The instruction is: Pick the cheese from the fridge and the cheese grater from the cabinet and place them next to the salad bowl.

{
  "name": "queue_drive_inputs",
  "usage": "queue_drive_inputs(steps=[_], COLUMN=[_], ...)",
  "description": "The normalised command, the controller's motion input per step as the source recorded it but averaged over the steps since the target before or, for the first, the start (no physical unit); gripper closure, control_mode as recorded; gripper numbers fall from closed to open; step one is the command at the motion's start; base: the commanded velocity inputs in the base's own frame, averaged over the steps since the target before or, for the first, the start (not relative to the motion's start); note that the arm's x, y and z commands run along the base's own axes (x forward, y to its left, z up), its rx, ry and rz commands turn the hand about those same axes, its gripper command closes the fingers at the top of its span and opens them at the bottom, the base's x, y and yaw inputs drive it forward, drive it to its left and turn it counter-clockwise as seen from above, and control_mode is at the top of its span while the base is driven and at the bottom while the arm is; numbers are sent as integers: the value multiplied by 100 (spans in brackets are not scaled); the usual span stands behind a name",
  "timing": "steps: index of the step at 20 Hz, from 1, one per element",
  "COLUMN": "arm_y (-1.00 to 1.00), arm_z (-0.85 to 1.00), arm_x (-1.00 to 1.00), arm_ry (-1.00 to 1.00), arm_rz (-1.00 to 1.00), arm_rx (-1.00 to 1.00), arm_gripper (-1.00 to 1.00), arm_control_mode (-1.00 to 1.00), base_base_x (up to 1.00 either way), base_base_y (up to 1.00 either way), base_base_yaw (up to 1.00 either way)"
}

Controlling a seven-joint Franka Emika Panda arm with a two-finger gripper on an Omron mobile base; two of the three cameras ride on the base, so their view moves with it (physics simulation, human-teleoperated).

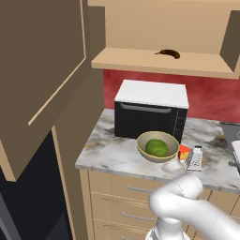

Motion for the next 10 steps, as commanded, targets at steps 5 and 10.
queue_drive_inputs(steps=[5,10], arm_y=[12,25], arm_z=[2,0], arm_x=[-37,-4], arm_ry=[2,3], arm_rz=[-12,-4], arm_rx=[-65,-82], arm_gripper=[-100,-100], arm_control_mode=[-100,-100], base_base_x=[0,0], base_base_y=[0,0], base_base_yaw=[0,0])
